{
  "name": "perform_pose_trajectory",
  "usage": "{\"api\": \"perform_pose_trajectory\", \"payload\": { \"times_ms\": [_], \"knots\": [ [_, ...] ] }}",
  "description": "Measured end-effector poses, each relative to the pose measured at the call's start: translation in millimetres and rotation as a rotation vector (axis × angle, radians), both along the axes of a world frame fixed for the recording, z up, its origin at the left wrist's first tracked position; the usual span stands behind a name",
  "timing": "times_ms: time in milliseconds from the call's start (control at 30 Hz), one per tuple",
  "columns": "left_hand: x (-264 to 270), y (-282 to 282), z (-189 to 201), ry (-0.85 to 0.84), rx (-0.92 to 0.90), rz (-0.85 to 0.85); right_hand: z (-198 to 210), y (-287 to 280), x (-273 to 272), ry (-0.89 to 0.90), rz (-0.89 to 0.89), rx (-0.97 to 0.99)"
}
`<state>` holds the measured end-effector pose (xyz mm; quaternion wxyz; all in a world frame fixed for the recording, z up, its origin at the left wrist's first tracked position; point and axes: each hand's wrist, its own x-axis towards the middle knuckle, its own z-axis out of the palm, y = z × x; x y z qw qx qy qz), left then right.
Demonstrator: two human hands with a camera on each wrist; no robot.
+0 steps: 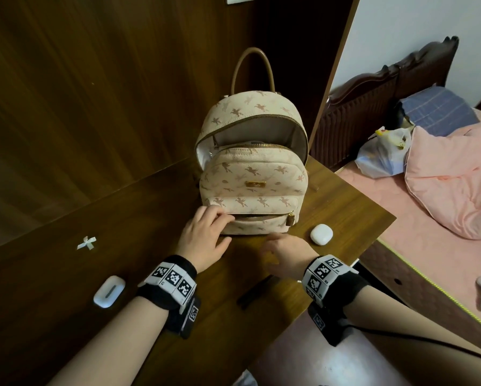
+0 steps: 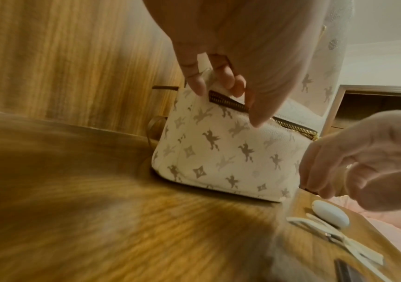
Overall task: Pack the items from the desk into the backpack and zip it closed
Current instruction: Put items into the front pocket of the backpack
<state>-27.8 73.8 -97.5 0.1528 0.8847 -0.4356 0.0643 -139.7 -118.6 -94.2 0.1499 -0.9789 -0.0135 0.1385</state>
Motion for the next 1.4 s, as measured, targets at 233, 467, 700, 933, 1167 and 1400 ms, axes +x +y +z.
{"api": "perform_pose_trajectory", "payload": {
  "times_ms": [233,467,700,933,1167,1400],
  "knots": [
    [-19,36,-24,0.226,0.128,0.090,-29,1,-11,0.228,0.087,-0.120],
    [-27,68,-60,0.524,0.471,0.260,-44,4,-14,0.156,0.075,-0.135],
    [-27,73,-66,0.544,0.570,0.273,-47,4,-13,0.125,0.023,-0.046],
    [-24,70,-53,0.621,0.497,0.297,-32,9,-5,-0.072,-0.044,0.082],
    [-36,38,-7,0.510,0.044,0.166,-14,14,4,-0.314,-0.090,0.173],
    [-33,22,6,0.259,-0.194,0.115,-3,5,8,-0.433,-0.087,0.217]
  ]
}}
